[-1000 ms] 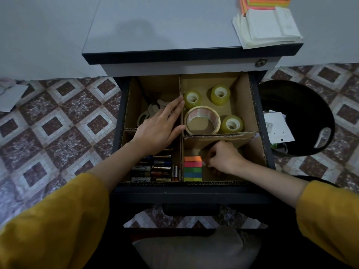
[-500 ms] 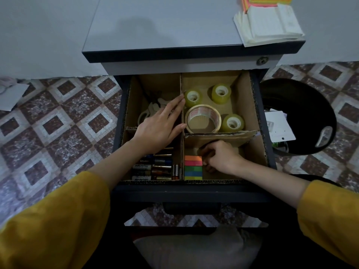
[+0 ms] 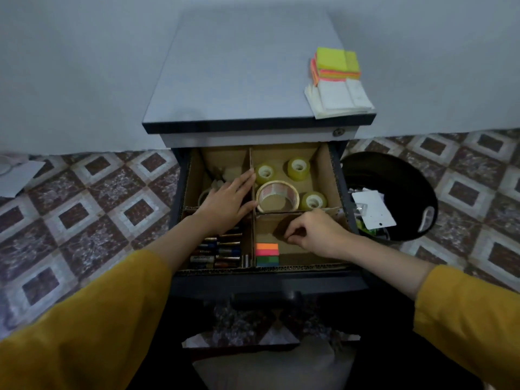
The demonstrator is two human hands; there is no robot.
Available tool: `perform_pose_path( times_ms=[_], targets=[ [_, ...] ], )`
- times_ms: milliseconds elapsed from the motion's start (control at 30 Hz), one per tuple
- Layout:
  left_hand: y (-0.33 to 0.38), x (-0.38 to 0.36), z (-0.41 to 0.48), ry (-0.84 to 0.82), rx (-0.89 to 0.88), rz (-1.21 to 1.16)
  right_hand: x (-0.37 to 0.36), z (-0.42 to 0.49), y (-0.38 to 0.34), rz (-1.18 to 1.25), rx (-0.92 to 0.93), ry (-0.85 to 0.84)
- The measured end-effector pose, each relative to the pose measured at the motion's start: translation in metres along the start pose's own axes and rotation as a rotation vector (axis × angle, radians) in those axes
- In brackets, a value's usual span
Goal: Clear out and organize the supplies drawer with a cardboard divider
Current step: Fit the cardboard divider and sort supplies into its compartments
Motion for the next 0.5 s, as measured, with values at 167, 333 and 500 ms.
perform_pose_path(
  times_ms=[167,333,500],
  targets=[
    [0.014,0.020,0.003,0.018,0.050,0.045,0.034,-0.014,-0.002,-0.010,0.018,0.174],
    [0.036,0.051,0.012,0.127,0.010,-0.027,0.069,-0.028,0.002,-0.007,-0.043,0.462],
    [0.053,0.090,0.027,0.306,-0.068,-0.192,0.102,-0.037,0.016,0.052,-0.109,0.597]
  ],
)
Point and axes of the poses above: each hand's wrist, its own z-axis towards the middle knuckle, its own x-axis out of the back of the hand, y = z × x, the point moved 1 cm from there along z, towards the middle knuckle, and after that the axes turned 2 degrees about z, right-handed, at the moved point
